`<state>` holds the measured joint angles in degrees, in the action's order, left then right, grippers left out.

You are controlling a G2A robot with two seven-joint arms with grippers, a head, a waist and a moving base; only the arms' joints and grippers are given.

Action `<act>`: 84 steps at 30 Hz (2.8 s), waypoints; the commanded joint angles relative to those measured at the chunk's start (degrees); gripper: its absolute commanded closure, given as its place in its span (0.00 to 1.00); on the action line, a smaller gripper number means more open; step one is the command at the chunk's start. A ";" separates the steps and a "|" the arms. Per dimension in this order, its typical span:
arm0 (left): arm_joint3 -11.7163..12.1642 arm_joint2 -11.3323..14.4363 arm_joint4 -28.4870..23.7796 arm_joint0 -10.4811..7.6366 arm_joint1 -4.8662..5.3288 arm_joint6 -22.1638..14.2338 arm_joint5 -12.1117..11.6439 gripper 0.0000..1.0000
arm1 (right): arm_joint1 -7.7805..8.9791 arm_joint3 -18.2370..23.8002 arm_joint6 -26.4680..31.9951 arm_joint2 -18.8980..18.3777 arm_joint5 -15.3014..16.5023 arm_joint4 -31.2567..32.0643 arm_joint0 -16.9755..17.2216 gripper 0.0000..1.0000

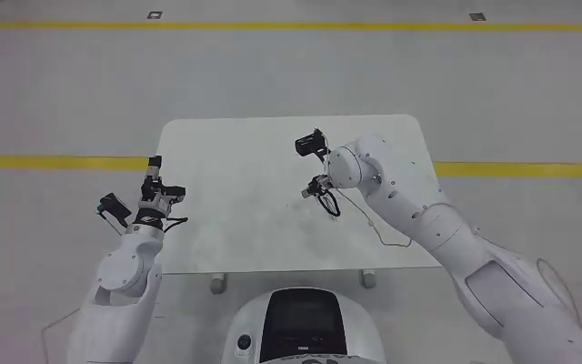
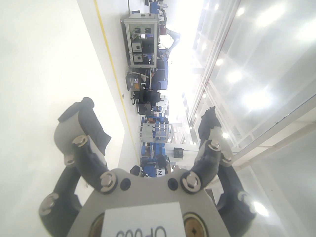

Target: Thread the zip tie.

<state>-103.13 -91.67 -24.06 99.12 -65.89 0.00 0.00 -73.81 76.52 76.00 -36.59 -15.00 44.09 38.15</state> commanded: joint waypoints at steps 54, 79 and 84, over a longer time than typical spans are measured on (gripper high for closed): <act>0.00 0.00 0.00 0.00 0.00 0.00 0.00 0.00 | -10.70 -22.65 -5.39 8.97 -3.90 -4.84 -3.59 0.00; 0.00 0.00 0.00 0.00 0.00 0.00 0.00 0.00 | -10.61 -23.89 -9.61 7.92 -4.48 -0.06 -2.78 0.00; 0.00 0.00 0.00 0.00 0.00 0.00 0.00 0.00 | -10.69 -23.96 -9.44 7.51 -4.48 1.91 -2.52 0.00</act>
<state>-103.13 -91.67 -24.06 99.12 -65.89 0.00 0.00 -84.51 52.55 66.53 -29.09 -19.48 46.05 35.64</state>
